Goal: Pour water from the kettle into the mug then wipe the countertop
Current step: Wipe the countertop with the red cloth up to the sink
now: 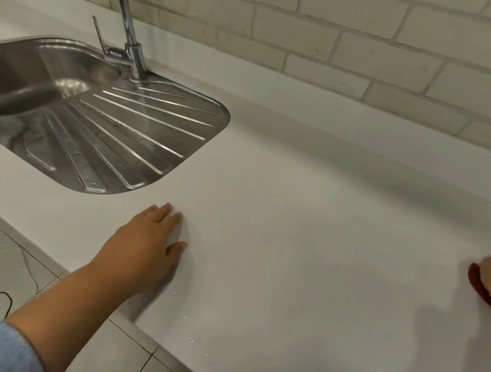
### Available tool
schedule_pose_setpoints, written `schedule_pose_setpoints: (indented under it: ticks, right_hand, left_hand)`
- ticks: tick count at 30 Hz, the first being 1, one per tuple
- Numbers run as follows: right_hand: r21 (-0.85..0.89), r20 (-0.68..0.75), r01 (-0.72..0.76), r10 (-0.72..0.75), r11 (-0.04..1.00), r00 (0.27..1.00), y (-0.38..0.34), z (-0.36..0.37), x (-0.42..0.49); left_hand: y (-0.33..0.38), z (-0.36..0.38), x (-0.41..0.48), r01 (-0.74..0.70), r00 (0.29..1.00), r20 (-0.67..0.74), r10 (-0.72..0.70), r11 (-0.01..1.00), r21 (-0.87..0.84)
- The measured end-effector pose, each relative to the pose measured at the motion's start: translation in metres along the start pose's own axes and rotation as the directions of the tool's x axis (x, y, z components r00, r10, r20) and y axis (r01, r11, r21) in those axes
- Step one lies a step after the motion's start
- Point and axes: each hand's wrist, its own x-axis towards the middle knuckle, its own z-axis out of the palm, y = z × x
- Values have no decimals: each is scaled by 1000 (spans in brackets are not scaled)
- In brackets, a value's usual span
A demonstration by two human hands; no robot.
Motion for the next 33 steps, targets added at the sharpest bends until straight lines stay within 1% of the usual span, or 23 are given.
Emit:
schedule_pose_setpoints:
  ticks: [1, 2, 3, 4, 5, 6, 8, 11, 13, 14, 15, 17, 19, 20, 21, 23, 24, 26, 27, 29, 30, 31, 33]
  right_hand:
    - [84, 42, -66, 62, 994, 997, -10, -3, 1]
    - [153, 34, -173, 169, 973, 985, -25, -9, -1]
    - [180, -13, -192, 197, 965, 980, -42, -7, 2]
    - [230, -18, -125, 133, 965, 991, -63, -9, 3]
    - [232, -58, -5, 19, 973, 998, -97, -8, 4]
    - [267, -57, 81, -69, 960, 996, -124, -6, 5]
    - [358, -51, 237, -234, 903, 971, -181, 1, -3]
    - [484, -49, 397, -428, 780, 902, -249, 4, -34]
    - [614, 6, 424, -541, 666, 841, -282, 5, -51]
    - [676, 18, 421, -585, 605, 811, -291, 3, -56]
    - [736, 3, 397, -589, 549, 808, -296, 1, -55]
    - [864, -29, 266, -485, 428, 874, -292, -7, -42]
    - [946, 26, 83, -328, 312, 944, -269, -13, -7]
    - [950, 54, 23, -236, 312, 970, -250, -14, 15]
    - [930, 69, -12, -143, 369, 987, -228, -15, 38]
    - [815, 76, -80, 30, 573, 997, -176, -11, 79]
    - [718, 75, -118, 92, 686, 993, -150, -6, 96]
    - [503, 122, -187, 145, 844, 982, -113, 6, 114]
    - [391, 164, -198, 143, 899, 976, -104, 12, 118]
    - [179, 183, -128, 95, 975, 979, -111, 22, 121]
    - [123, 151, -55, 36, 991, 988, -126, 23, 121]
    - [102, 102, 58, -69, 993, 992, -144, 23, 119]
    - [118, 14, 300, -303, 947, 953, -188, 21, 110]
  left_hand:
    - [0, 0, 0, -1, 1000, 4, 1, 1000, 6]
    - [0, 0, 0, -3, 1000, 3, 3, 1000, 10]
    - [0, 0, 0, -5, 1000, -2, 5, 1000, 15]
    - [0, -1, 0, -6, 1000, -9, 7, 1000, 20]
    - [1, -1, 0, -5, 1000, -14, 6, 1000, 22]
    - [1, -1, 0, 0, 1000, -16, 1, 1000, 18]
    - [1, -1, 0, 14, 1000, -12, -14, 1000, -2]
    - [0, -1, -1, 22, 1000, -7, -22, 1000, -19]
    - [-1, -2, -1, 20, 1000, -9, -20, 999, -29]
    - [-1, -2, -1, 16, 1000, -8, -17, 999, -38]
    - [-2, -3, -1, 13, 1000, -5, -14, 999, -45]
    - [-4, -4, -1, 9, 1000, -2, -9, 999, -51]
    - [-5, -5, 0, 7, 1000, -11, -7, 999, -51]
    - [-5, -4, 0, 7, 1000, -17, -8, 999, -50]
    - [-5, -4, 1, 9, 1000, -21, -10, 999, -51]
    - [-5, -3, 2, 12, 1000, -22, -14, 998, -55]
    - [-5, -3, 2, 13, 1000, -22, -14, 998, -58]
    - [-5, -1, 2, 12, 999, -29, -14, 998, -67]
    - [-5, 0, 1, 11, 999, -36, -13, 997, -72]
    - [-5, 2, 1, 8, 999, -43, -11, 998, -67]
    - [-5, 3, 1, 8, 999, -44, -10, 998, -62]
    - [-6, 3, 0, 9, 999, -45, -12, 998, -61]
    - [-6, 4, 0, 14, 999, -44, -17, 998, -65]
